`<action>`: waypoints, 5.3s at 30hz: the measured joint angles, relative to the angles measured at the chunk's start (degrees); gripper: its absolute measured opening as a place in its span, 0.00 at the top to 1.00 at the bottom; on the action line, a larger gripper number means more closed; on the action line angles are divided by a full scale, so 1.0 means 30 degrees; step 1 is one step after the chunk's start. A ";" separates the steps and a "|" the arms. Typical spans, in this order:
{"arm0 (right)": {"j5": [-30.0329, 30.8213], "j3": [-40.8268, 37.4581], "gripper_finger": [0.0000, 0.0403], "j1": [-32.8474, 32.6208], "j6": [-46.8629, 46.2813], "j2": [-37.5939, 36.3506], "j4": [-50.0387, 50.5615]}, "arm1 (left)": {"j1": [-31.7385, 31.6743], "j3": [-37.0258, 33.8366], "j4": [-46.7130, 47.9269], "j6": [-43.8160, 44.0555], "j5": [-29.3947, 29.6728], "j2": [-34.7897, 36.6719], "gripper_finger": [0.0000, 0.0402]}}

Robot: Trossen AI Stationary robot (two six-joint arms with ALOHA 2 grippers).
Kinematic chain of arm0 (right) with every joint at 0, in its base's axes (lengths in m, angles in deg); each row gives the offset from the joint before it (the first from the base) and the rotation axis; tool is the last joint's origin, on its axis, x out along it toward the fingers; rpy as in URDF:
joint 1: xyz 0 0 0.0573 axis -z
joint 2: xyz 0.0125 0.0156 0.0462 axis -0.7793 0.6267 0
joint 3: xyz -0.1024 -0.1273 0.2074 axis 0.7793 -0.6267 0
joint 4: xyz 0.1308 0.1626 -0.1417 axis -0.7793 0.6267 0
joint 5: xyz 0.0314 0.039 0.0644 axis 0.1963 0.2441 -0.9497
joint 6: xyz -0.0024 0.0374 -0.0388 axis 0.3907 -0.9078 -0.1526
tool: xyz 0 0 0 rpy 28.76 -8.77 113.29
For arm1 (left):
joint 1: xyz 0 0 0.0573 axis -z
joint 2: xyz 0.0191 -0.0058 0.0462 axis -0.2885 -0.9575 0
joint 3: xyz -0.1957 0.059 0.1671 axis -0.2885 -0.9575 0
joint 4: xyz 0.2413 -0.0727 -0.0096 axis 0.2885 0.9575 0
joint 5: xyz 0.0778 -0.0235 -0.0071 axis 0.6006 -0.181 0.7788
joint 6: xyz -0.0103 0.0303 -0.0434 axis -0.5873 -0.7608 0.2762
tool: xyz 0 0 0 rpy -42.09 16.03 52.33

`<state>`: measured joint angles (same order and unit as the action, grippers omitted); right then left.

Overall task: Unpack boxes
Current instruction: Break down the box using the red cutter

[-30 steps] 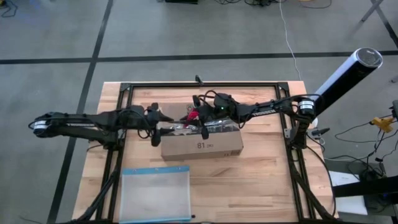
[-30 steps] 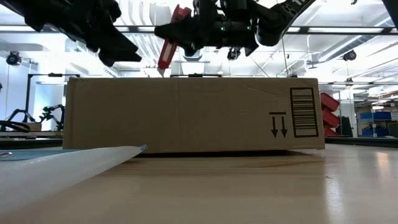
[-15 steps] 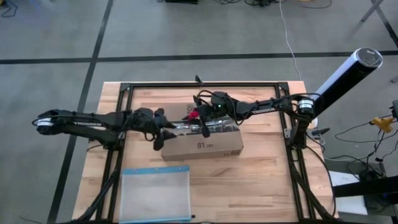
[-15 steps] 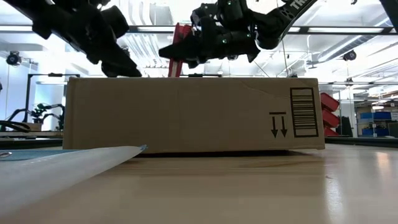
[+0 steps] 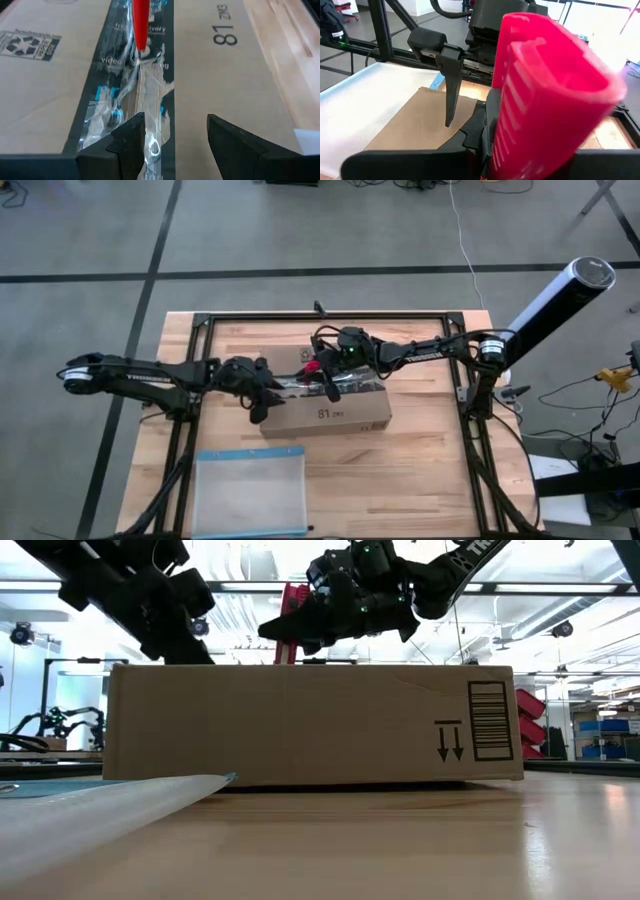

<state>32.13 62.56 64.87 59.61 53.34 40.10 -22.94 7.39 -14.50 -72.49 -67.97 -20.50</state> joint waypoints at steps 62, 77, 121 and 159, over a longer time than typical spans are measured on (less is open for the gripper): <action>0.0685 0.0459 0.93 0.0153 -0.0434 -0.0314 0.3369 | 0.0006 0.0000 0.1918 0.0517 0.0173 -0.0098 0.61; 0.1630 0.0444 0.93 0.0153 -0.0080 -0.0726 0.5318 | 0.0003 0.0000 0.2032 0.0802 0.0181 -0.0098 0.61; 0.2600 0.0051 0.93 -0.0051 -0.0905 -0.2514 0.8629 | -0.0002 0.0733 0.0419 -0.1664 0.3491 -0.0055 0.61; 0.3523 0.0079 0.93 -0.0108 -0.1747 -0.2755 0.9551 | -0.3207 0.0845 -0.3386 -0.2800 0.3560 -0.4906 0.61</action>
<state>42.69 62.79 64.54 54.37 45.08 68.76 -32.56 9.92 -24.66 -80.89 -57.29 -35.21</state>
